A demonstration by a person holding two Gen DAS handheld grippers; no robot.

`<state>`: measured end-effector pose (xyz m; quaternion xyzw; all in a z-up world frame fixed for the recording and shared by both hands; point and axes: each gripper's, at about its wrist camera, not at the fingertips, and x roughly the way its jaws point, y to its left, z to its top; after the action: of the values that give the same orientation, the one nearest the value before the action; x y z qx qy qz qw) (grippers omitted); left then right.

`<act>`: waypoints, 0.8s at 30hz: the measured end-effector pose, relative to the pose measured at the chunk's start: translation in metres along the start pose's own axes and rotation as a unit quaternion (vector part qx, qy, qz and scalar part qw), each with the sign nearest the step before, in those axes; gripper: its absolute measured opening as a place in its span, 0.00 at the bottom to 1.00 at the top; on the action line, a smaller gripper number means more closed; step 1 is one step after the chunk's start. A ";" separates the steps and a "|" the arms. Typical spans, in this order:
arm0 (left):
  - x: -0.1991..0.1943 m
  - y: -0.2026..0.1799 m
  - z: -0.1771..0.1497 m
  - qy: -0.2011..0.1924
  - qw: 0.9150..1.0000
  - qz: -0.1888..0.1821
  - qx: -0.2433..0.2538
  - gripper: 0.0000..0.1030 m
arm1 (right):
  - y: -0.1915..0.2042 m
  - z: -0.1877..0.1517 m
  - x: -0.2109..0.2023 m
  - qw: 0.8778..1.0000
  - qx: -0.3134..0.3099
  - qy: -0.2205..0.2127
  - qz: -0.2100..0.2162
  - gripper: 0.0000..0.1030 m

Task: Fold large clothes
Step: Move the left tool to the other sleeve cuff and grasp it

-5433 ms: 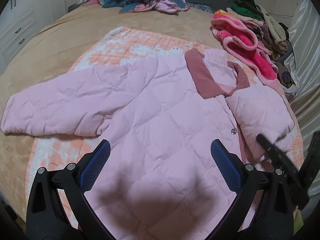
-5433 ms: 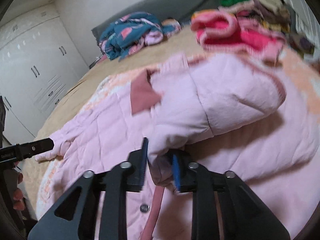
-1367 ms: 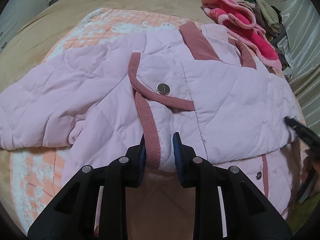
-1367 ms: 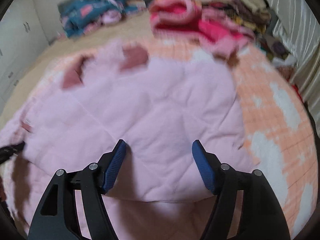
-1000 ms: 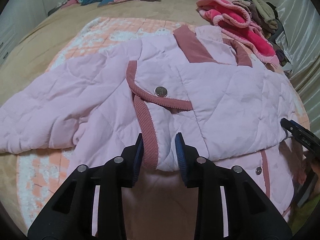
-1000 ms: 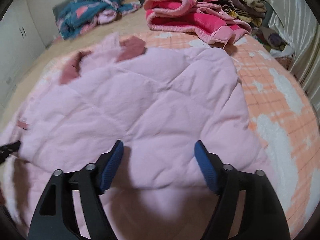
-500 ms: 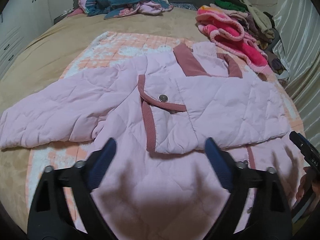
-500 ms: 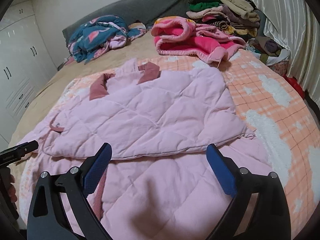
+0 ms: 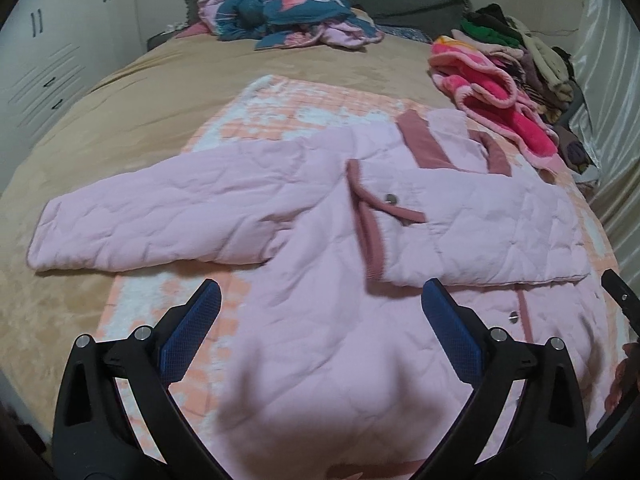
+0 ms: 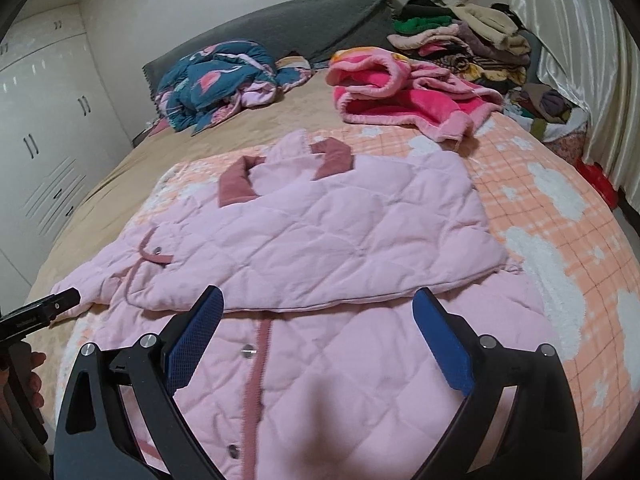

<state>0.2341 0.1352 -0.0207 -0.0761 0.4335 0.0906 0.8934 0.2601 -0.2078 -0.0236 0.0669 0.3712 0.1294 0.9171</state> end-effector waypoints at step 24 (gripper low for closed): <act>-0.014 0.101 -0.007 -0.009 0.998 0.048 -0.046 0.91 | 0.150 0.004 0.014 0.992 -0.105 0.009 0.071 0.92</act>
<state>0.1969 0.2310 -0.0201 -0.0953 0.4240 0.1538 0.8874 0.2443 -0.0602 0.0023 -0.0045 0.3578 0.2329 0.9043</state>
